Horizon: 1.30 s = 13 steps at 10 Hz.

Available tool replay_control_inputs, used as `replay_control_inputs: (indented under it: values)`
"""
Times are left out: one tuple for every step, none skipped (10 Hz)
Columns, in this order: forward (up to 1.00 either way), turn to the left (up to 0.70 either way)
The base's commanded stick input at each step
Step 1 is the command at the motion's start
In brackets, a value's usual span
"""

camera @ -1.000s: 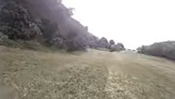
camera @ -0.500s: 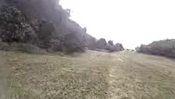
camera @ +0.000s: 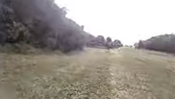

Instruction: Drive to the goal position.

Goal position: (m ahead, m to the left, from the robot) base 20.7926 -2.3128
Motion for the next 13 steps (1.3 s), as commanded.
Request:
replay_control_inputs:
  values:
    - [0.6,-0.11]
    - [0.6,-0.11]
    - [0.6,-0.11]
    - [0.6,-0.11]
    - [0.6,-0.11]
    - [0.6,-0.11]
    - [0.6,-0.11]
    - [0.6,-0.11]
    - [0.6,-0.11]
    - [0.6,-0.11]
    - [0.6,-0.11]
    - [0.6,-0.11]
    - [0.6,-0.11]
